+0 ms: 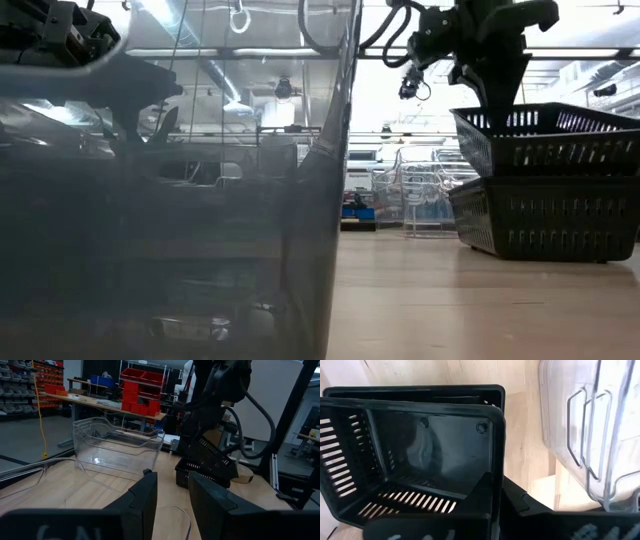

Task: Stack baskets by color
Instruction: Stack the bottom black bin on the top black bin

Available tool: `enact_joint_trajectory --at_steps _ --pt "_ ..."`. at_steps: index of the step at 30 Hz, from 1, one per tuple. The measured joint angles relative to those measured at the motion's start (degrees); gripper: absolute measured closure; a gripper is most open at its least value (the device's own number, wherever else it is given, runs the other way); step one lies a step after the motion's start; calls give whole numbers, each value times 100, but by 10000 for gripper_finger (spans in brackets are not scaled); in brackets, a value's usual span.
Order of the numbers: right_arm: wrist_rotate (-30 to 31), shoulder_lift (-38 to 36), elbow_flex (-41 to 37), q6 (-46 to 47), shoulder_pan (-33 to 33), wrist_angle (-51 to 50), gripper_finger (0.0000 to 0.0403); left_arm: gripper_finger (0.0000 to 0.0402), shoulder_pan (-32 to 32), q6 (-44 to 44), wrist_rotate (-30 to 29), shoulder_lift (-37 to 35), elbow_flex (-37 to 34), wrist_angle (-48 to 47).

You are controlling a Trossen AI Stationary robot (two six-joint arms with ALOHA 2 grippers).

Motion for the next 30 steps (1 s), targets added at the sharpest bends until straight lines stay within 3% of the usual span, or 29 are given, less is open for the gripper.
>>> enact_joint_trajectory --at_steps 15,30 --pt "-297 0 -442 65 7 1082 393 283 0 -1 -2 0 1 0" --pt "-625 4 -889 1179 361 1985 392 283 1 1 -2 0 1 0"
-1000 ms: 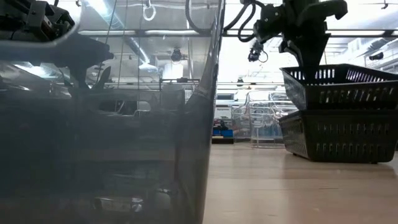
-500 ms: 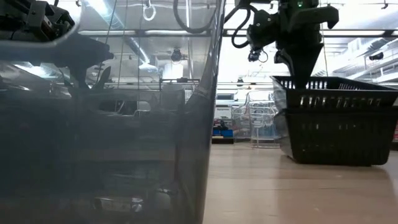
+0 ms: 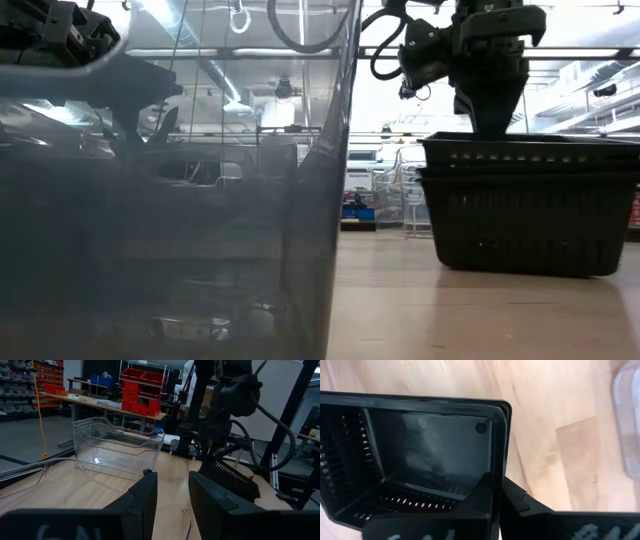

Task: Stack baskets by color
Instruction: Stack the bottom black bin on the top black bin, then stack the left transparent bin on the right transparent bin

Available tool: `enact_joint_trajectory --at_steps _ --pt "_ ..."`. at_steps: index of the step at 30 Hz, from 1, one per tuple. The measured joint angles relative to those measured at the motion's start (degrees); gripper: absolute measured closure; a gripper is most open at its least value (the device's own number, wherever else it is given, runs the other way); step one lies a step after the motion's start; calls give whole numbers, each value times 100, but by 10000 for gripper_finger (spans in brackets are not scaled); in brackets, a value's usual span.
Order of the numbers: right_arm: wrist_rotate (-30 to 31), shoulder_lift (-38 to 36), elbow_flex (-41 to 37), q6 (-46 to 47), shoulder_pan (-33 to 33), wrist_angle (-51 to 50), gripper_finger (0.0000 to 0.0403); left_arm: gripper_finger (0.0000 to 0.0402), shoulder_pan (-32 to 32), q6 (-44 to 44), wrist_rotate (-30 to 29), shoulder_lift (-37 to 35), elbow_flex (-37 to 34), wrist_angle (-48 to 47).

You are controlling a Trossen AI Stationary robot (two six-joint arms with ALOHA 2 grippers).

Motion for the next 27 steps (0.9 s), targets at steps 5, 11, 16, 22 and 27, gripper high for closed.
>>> enact_joint_trajectory --at_steps 5,11,16,22,27 --pt "76 0 -137 311 221 90 392 283 0 0 2 0 -2 0" --pt "77 0 -214 628 367 318 379 283 -1 0 1 0 -1 0" --pt "-198 0 -214 642 336 312 321 283 0 0 2 0 -2 0" --pt "91 -12 -214 691 203 290 243 283 -2 0 0 0 -1 0" --pt "1024 -276 -218 580 236 529 215 283 -1 -1 1 0 0 0"
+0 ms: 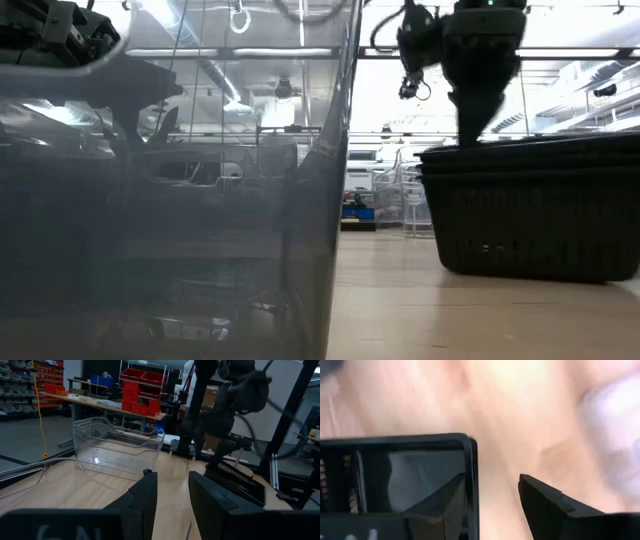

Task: Stack baskets by color
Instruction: Stack the left transparent bin on the right transparent bin

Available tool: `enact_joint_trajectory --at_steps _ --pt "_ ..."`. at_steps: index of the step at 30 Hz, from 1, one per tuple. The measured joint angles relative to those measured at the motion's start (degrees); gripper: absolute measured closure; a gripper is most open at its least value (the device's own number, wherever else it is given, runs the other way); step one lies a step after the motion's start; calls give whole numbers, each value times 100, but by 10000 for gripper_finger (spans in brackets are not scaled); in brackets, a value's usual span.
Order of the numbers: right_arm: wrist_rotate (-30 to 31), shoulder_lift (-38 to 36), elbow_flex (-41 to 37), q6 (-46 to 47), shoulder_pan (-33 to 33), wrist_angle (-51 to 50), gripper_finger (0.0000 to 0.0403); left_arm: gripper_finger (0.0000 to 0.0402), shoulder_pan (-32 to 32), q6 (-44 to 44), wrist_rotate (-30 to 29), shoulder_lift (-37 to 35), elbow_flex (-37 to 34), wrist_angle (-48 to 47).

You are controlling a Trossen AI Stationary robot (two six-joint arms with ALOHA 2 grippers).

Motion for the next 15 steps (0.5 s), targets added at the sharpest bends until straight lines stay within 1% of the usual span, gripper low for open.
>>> enact_joint_trajectory --at_steps 2,4,7,10,12,15 --pt "464 -132 0 -162 74 82 212 283 1 1 1 0 -1 0" --pt "778 -250 -61 -258 143 115 212 283 1 -1 0 0 0 -2" --pt "879 -421 -464 -267 208 231 212 283 1 0 1 0 0 -2" --pt "695 -669 -1061 -239 224 482 213 283 1 1 1 0 -1 0" --pt "776 -935 -1499 -204 277 832 213 283 -1 1 1 0 1 0" --pt "1133 -1486 -2127 -394 422 1987 213 283 0 0 0 0 0 0"
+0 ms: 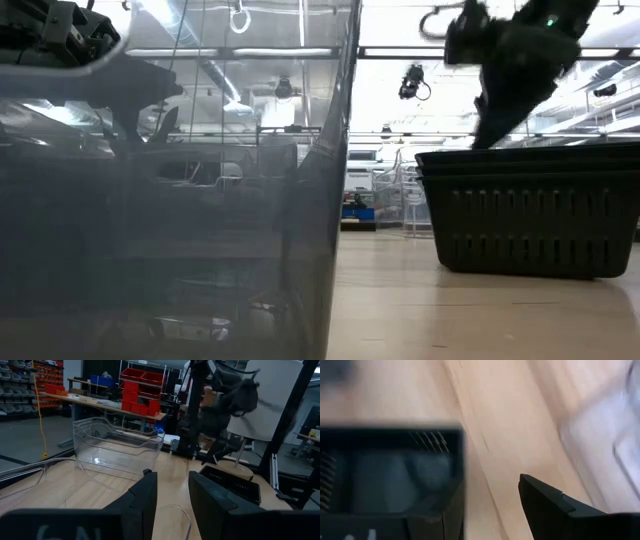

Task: Stack baskets by color
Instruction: Stack the left transparent bin on the right transparent bin

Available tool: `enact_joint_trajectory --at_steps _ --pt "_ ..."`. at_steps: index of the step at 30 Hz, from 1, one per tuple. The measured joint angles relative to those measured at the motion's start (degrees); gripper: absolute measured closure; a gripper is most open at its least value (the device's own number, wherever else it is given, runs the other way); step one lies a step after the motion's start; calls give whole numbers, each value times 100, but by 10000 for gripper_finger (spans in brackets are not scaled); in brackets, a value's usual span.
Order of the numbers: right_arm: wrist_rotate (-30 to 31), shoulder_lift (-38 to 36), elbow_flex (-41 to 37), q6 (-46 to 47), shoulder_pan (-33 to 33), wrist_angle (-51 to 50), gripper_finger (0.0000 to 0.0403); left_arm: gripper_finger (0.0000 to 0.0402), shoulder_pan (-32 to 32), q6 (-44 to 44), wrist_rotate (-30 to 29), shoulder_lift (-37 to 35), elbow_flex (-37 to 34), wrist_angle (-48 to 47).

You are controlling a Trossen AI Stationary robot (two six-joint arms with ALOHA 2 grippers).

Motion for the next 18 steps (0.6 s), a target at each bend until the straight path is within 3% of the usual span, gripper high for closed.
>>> enact_joint_trajectory --at_steps 7,13,18 --pt "843 -1159 -1389 -1802 92 3191 214 283 0 0 1 0 0 -1" --pt "751 -1727 -2910 -3426 -125 6153 214 283 1 1 1 0 -1 -2" --pt "612 -2297 -4024 -3766 -354 7651 214 283 0 1 0 0 0 2"
